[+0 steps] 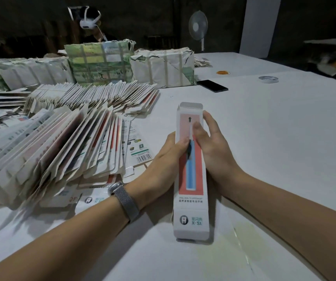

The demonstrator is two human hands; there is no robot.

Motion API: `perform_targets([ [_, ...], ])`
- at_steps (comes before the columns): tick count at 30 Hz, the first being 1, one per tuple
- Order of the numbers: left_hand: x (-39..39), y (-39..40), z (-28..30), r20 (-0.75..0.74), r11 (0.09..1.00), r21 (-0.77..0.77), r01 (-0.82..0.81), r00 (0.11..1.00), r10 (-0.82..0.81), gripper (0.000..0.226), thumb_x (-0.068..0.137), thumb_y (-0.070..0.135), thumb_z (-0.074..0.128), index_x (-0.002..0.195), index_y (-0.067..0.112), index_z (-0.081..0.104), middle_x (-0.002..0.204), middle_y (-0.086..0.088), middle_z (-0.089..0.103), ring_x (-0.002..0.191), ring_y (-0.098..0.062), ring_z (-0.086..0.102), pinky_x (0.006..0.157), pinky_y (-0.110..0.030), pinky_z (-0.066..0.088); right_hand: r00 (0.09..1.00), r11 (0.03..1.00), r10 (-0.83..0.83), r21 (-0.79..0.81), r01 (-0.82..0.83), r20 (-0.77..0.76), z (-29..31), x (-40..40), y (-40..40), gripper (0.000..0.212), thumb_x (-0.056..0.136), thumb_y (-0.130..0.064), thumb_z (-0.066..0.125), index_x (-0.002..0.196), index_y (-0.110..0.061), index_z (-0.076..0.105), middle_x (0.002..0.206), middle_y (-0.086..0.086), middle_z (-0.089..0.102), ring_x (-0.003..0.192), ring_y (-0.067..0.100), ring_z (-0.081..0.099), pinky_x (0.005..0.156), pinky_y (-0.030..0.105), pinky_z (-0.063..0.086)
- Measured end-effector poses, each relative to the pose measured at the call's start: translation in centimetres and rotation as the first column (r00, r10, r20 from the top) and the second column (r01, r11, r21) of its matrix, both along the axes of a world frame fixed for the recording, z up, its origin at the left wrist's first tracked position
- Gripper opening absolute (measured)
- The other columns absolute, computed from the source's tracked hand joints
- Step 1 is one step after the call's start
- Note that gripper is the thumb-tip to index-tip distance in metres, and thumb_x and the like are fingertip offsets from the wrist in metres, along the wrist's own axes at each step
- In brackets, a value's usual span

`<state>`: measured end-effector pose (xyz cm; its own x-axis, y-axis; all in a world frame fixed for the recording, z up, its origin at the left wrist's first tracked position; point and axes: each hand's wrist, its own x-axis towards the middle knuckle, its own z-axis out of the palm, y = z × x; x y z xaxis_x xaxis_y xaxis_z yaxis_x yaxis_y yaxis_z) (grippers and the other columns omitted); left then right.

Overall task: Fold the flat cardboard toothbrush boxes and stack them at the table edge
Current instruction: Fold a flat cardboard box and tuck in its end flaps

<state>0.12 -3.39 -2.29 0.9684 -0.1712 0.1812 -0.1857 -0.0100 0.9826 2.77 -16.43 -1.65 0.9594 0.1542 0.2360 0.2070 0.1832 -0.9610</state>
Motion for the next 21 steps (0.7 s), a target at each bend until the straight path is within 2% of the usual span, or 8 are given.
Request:
perform_targets([
  [4, 0.27, 0.00, -0.17, 0.008, 1.000, -0.015, -0.015, 1.000, 0.015, 0.032, 0.095, 0.053, 0.043, 0.120, 0.040, 0.058, 0.101, 0.005, 0.076, 0.093, -0.014, 0.075, 0.078, -0.026, 0.058, 0.999, 1.000, -0.029, 0.010, 0.029, -0.015, -0.19, 0.26, 0.12, 0.043, 0.097, -0.040, 0.059, 0.135, -0.044, 0.039, 0.097, -0.016, 0.075, 0.085, 0.015, 0.076, 0.068, 0.025, 0.059],
  [7, 0.47, 0.17, 0.03, -0.019, 1.000, -0.017, -0.027, 0.999, 0.026, 0.041, 0.093, 0.055, 0.044, 0.116, 0.027, 0.061, 0.092, 0.000, 0.076, 0.085, -0.018, 0.076, 0.075, -0.028, 0.058, 0.999, 0.999, -0.036, 0.010, 0.036, -0.001, -0.05, 0.26, 0.20, 0.037, 0.097, -0.036, 0.060, 0.127, -0.048, 0.041, 0.100, -0.012, 0.075, 0.085, 0.016, 0.076, 0.070, 0.027, 0.060],
  [10, 0.58, 0.27, 0.26, -0.071, 0.990, -0.117, -0.074, 0.995, 0.065, 0.049, 0.091, 0.054, 0.049, 0.115, 0.013, 0.060, 0.089, -0.006, 0.076, 0.080, -0.023, 0.075, 0.072, -0.032, 0.059, 1.000, 0.999, -0.024, -0.029, 0.024, 0.020, 0.03, 0.02, 0.35, 0.038, 0.097, -0.035, 0.060, 0.127, -0.047, 0.040, 0.091, -0.012, 0.077, 0.078, 0.016, 0.076, 0.064, 0.023, 0.059],
  [11, 0.63, 0.31, 0.29, -0.069, 0.985, -0.144, -0.096, 0.994, 0.087, 0.047, 0.094, 0.053, 0.049, 0.120, 0.015, 0.057, 0.089, -0.004, 0.076, 0.079, -0.023, 0.075, 0.070, -0.031, 0.059, 1.000, 0.999, -0.010, -0.043, 0.010, 0.015, -0.01, -0.10, 0.42, 0.042, 0.097, -0.035, 0.060, 0.132, -0.044, 0.038, 0.088, -0.012, 0.077, 0.075, 0.016, 0.076, 0.061, 0.022, 0.058],
  [13, 0.67, 0.50, 0.24, -0.047, 0.976, -0.182, -0.121, 0.992, 0.114, 0.033, 0.102, 0.047, 0.048, 0.131, 0.030, 0.047, 0.090, 0.002, 0.078, 0.078, -0.020, 0.077, 0.065, -0.027, 0.059, 1.000, 0.998, 0.019, -0.063, -0.019, 0.000, -0.17, -0.25, 0.49, 0.050, 0.097, -0.036, 0.060, 0.140, -0.040, 0.034, 0.088, -0.011, 0.077, 0.074, 0.016, 0.076, 0.060, 0.021, 0.057],
  [15, 0.55, 0.63, 0.25, -0.038, 0.976, -0.184, -0.117, 0.993, 0.112, 0.028, 0.105, 0.043, 0.045, 0.131, 0.046, 0.039, 0.091, 0.003, 0.079, 0.077, -0.020, 0.077, 0.063, -0.027, 0.059, 0.999, 0.996, 0.045, -0.079, -0.045, -0.002, -0.25, -0.32, 0.43, 0.051, 0.098, -0.037, 0.058, 0.139, -0.045, 0.030, 0.089, -0.013, 0.076, 0.076, 0.017, 0.076, 0.061, 0.021, 0.057],
  [16, 0.46, 0.68, 0.25, -0.025, 0.978, -0.177, -0.112, 0.994, 0.109, 0.025, 0.105, 0.042, 0.045, 0.129, 0.048, 0.039, 0.090, 0.002, 0.078, 0.075, -0.020, 0.076, 0.062, -0.027, 0.059, 0.999, 0.995, 0.054, -0.085, -0.054, -0.002, -0.22, -0.31, 0.40, 0.050, 0.098, -0.038, 0.058, 0.137, -0.048, 0.029, 0.089, -0.014, 0.076, 0.076, 0.017, 0.076, 0.061, 0.022, 0.057],
  [21, 0.31, 0.51, 0.37, -0.001, 0.973, -0.203, -0.105, 0.994, 0.107, 0.026, 0.108, 0.030, 0.044, 0.133, 0.030, 0.047, 0.086, 0.002, 0.077, 0.073, -0.018, 0.074, 0.063, -0.027, 0.059, 0.995, 0.988, 0.090, -0.120, -0.093, -0.030, 0.04, -0.37, 0.18, 0.035, 0.099, -0.039, 0.055, 0.132, -0.037, 0.043, 0.091, 0.000, 0.077, 0.076, 0.023, 0.076, 0.064, 0.028, 0.060],
])
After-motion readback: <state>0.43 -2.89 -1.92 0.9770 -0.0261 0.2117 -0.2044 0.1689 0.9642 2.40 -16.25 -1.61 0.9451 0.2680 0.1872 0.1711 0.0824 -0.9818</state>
